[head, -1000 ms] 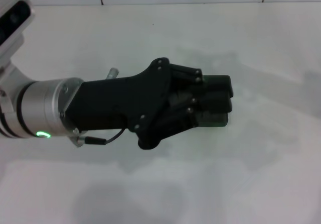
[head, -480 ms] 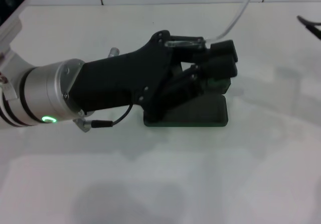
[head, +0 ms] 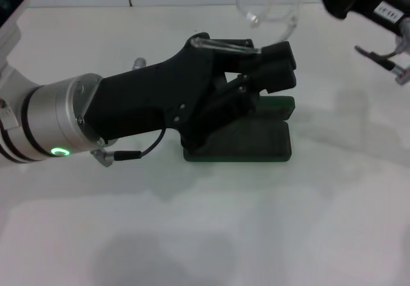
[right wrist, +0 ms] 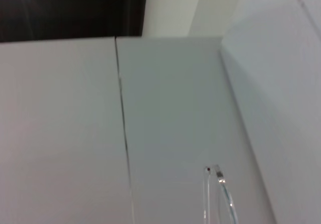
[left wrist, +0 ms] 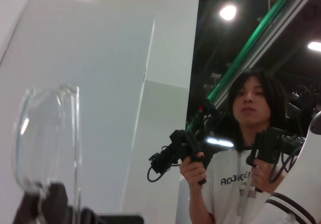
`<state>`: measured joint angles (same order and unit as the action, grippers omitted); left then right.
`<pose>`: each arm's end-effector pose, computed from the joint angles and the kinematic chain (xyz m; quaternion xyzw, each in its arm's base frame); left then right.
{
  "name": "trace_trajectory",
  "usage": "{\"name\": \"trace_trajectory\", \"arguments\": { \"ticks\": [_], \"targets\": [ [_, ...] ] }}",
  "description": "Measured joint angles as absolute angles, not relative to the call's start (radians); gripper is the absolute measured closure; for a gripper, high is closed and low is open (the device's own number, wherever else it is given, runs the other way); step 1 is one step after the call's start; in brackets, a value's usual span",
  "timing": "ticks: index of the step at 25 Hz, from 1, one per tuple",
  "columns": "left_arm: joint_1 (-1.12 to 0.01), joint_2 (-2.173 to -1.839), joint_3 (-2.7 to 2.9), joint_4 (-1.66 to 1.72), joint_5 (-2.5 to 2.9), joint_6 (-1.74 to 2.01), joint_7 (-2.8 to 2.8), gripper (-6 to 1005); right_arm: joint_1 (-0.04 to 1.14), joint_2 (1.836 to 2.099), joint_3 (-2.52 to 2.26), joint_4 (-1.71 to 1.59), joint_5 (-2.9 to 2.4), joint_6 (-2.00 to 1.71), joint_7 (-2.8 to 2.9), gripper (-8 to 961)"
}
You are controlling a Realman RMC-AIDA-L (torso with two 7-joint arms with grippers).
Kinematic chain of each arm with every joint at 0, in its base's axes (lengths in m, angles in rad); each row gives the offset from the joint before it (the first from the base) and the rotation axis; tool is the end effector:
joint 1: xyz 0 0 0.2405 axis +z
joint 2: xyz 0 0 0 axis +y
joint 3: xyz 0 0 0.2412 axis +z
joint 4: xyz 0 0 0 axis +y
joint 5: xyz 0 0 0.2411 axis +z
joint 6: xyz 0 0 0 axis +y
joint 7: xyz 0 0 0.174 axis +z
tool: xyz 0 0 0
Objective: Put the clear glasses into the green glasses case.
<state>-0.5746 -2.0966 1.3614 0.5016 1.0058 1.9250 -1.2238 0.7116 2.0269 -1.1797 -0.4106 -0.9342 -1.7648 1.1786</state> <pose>-0.1147 0.2989 -0.0262 0.8191 0.0519 0.5641 0.0904 0.1055 0.3748 0.0145 -0.8101 0.0511 0.5814 0.0550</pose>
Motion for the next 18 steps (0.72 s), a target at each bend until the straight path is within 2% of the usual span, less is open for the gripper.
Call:
{"name": "trace_trajectory", "arguments": {
  "ticks": [18],
  "targets": [
    [-0.570,-2.092,1.359,0.499,0.973,1.870,-1.221,852,0.692,2.023,-1.287,-0.417,-0.978,-1.736,1.102,882]
  ]
}}
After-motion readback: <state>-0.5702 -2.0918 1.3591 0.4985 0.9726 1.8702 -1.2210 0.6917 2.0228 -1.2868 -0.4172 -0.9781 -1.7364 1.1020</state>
